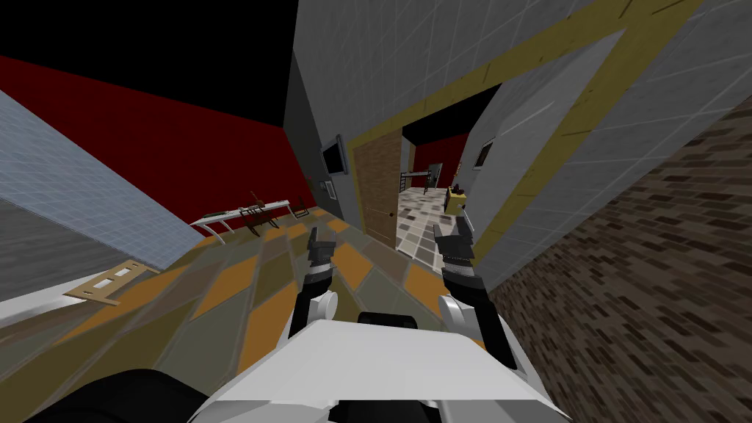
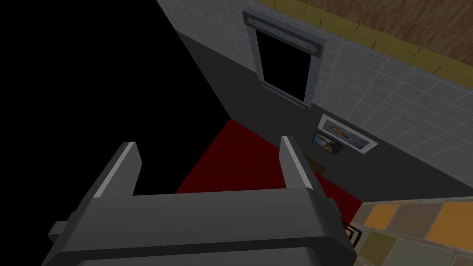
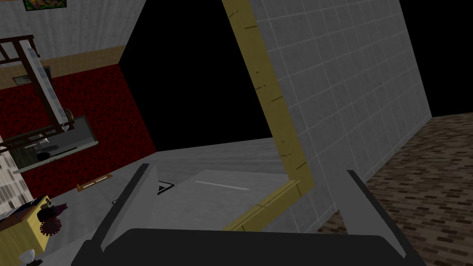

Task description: Push the door open

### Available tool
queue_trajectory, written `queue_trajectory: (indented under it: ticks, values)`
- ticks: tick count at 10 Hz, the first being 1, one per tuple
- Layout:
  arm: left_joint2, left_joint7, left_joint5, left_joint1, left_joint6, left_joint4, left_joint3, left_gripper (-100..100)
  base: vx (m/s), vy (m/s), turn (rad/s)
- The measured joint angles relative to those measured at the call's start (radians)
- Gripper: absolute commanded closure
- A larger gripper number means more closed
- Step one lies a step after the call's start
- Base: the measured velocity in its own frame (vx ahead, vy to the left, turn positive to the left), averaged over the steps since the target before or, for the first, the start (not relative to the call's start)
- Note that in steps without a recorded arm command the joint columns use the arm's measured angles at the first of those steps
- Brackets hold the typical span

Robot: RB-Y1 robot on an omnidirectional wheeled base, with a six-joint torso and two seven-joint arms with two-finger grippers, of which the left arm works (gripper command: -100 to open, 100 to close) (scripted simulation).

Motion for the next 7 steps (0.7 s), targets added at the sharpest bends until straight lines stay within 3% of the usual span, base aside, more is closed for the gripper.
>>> queue_trajectory:
  ticks: [4,7]
  values:
    - [0.035,-0.063,-0.034,-0.021,-0.020,0.068,0.001,-100,0.138,-0.020,-0.013]
    - [0.049,-0.119,-0.066,-0.038,-0.035,0.122,-0.008,-100,0.120,-0.016,-0.013]
